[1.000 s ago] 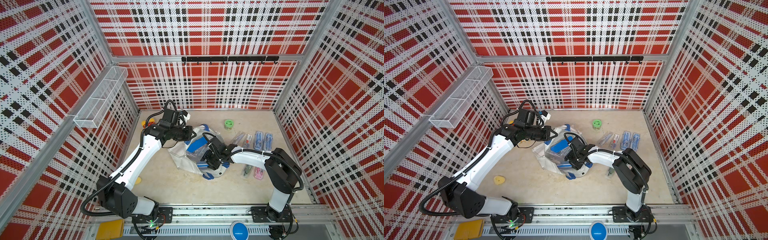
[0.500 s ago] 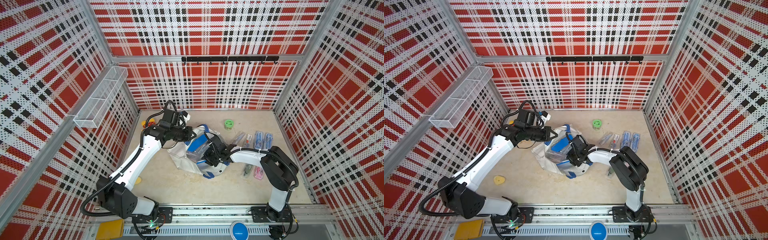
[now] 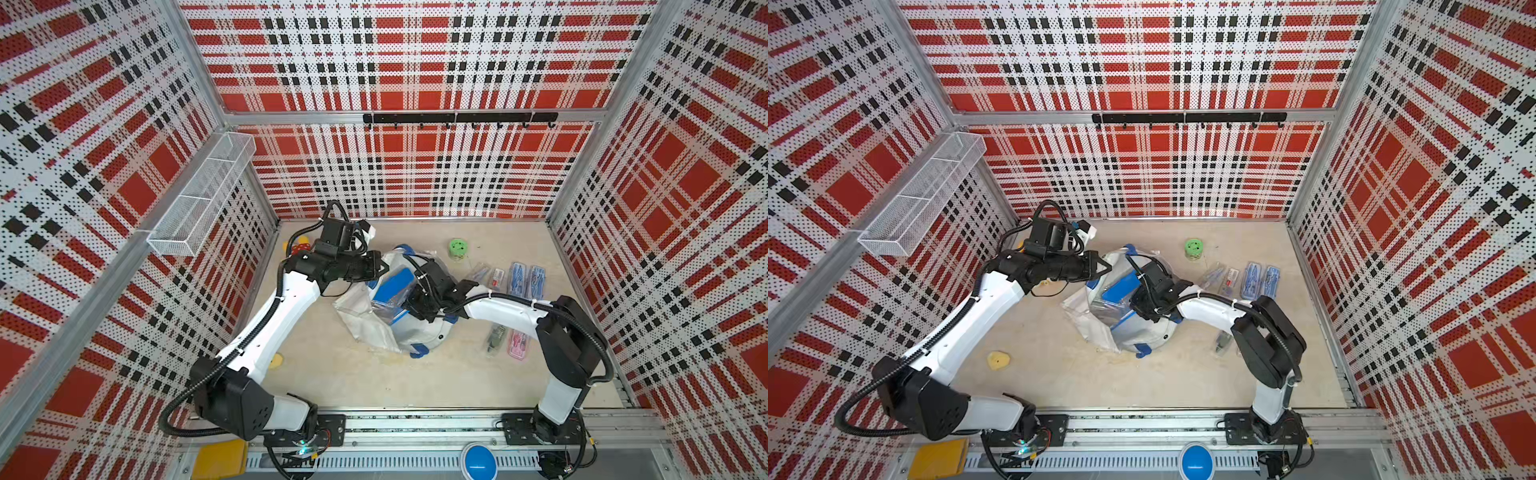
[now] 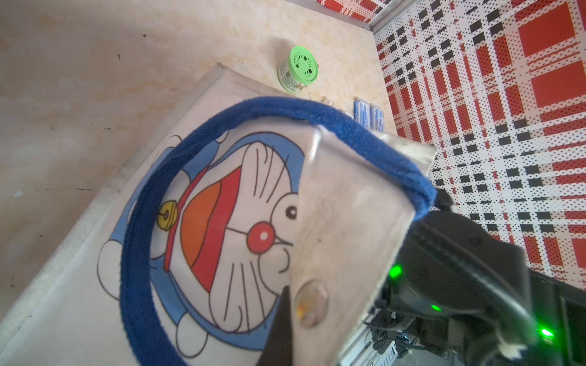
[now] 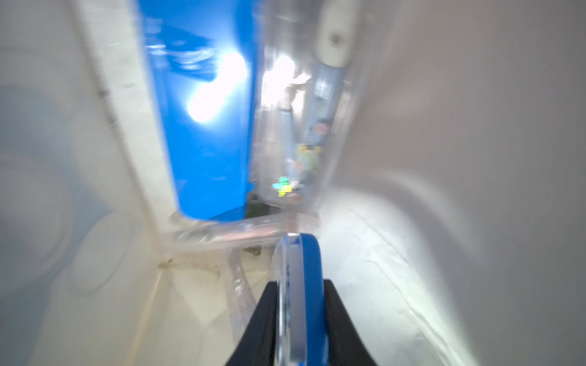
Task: Take out the compass set from the canvas bag
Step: Pick up the compass set from the canvas bag.
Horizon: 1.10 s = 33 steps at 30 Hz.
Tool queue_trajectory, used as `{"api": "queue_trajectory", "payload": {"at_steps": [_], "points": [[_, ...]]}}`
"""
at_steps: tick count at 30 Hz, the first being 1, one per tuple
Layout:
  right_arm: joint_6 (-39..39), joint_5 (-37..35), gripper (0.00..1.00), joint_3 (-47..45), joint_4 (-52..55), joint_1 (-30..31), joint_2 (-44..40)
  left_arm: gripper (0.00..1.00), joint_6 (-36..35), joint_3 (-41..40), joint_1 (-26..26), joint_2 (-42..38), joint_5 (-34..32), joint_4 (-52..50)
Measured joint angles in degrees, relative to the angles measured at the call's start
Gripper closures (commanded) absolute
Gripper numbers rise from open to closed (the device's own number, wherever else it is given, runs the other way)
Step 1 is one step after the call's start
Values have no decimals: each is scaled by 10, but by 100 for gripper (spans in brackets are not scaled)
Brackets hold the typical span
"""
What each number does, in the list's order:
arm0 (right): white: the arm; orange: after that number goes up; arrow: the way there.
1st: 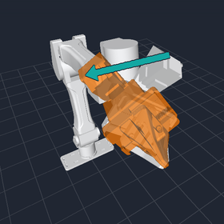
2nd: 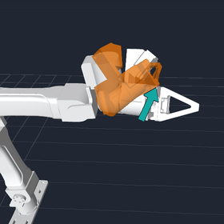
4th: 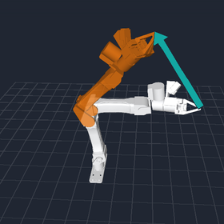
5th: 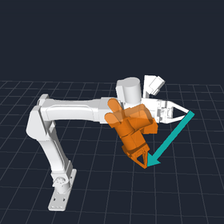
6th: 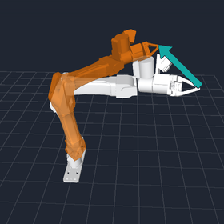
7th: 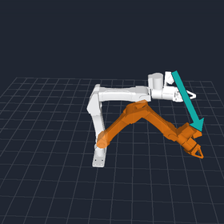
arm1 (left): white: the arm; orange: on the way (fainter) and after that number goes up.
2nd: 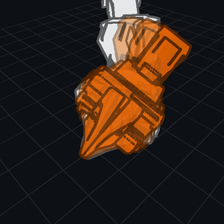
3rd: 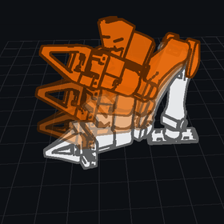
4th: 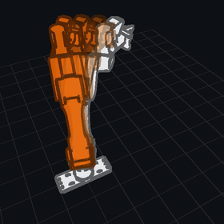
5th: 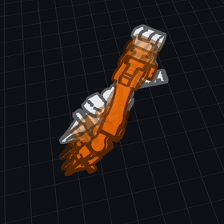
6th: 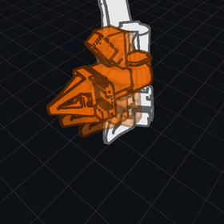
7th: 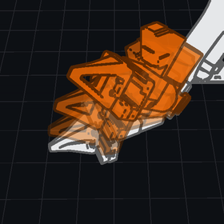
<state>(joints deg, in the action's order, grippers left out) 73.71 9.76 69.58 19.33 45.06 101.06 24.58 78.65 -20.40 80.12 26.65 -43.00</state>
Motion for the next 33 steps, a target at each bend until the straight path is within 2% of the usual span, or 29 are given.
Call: {"api": "queue_trajectory", "payload": {"at_steps": [9, 13, 22, 27, 33], "points": [[-137, -17, 84, 40, 110, 4, -81, 100, 5, 1, 21, 3, 4, 6], [-206, -3, 84, 43, 139, -17, -128, 100, 5, 2, 21, 11, 3, 6], [-308, 100, 84, 46, 150, -129, -198, 100, 5, 3, 21, 15, 2, 6], [-336, 170, 84, 46, 153, -193, -223, 100, 5, 6, 21, 19, -1, 6], [-348, 245, 84, 44, 154, -299, -266, 100, 6, 17, 24, 33, -2, 6]]}}
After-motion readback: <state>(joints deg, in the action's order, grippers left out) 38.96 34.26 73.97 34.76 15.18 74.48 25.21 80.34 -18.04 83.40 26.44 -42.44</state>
